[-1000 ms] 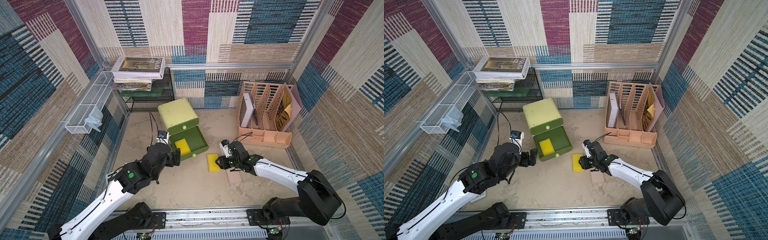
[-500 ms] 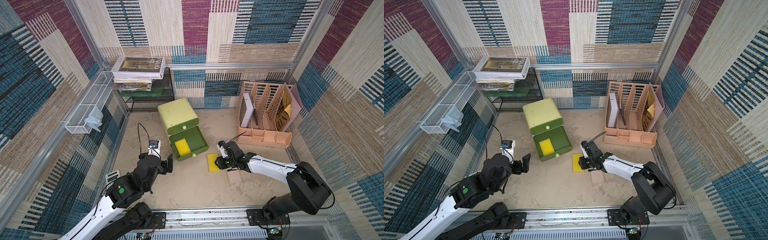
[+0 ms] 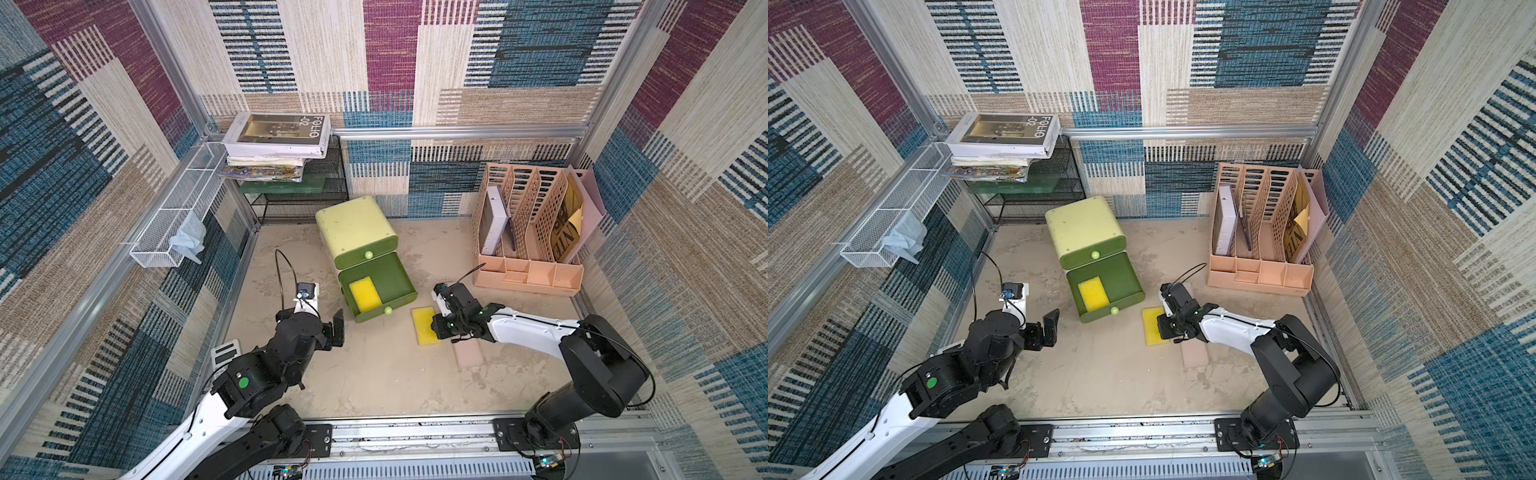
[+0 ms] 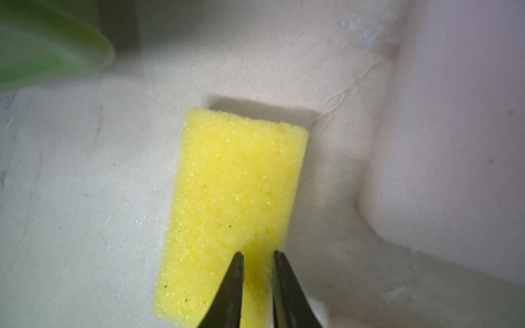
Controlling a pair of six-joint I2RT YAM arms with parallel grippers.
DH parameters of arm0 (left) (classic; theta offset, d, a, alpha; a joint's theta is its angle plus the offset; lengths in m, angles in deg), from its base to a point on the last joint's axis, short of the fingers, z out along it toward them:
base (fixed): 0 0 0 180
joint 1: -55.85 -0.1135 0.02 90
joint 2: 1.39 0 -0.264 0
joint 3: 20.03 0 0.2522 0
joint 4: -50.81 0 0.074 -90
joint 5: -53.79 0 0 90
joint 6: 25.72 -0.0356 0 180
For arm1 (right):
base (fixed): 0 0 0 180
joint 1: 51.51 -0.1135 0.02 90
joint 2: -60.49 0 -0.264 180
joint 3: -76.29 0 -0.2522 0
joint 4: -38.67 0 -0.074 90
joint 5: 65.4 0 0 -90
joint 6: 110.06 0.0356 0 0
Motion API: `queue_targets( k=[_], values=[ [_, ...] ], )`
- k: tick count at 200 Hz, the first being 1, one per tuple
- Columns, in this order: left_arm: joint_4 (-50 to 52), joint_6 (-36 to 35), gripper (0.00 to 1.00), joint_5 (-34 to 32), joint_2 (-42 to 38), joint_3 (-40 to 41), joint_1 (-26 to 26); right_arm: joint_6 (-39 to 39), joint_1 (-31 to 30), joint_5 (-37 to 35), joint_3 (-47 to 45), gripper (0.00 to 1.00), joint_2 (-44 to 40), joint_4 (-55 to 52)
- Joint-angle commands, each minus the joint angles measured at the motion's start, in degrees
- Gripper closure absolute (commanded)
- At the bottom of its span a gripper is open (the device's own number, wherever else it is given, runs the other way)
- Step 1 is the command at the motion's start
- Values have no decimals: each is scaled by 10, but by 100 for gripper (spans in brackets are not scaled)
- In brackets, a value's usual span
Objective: Take the sponge out of the drawer
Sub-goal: Pick up the sponge from the center of the board, then place the sponge at the center of the board.
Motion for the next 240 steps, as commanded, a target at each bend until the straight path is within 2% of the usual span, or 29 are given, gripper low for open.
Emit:
queue_targets(
  k=[1,39,150,240],
  values=[
    [-2,3,0,-9,-1,0,0,1,0,-8,8,87,2,-3],
    [-1,2,0,-10,-3,0,0,1,8,-10,29,100,1,2],
    [-2,1,0,-12,-4,3,0,-4,39,27,117,100,64,11],
    [-2,0,0,-12,-3,3,0,1,55,26,123,97,93,20]
  ],
)
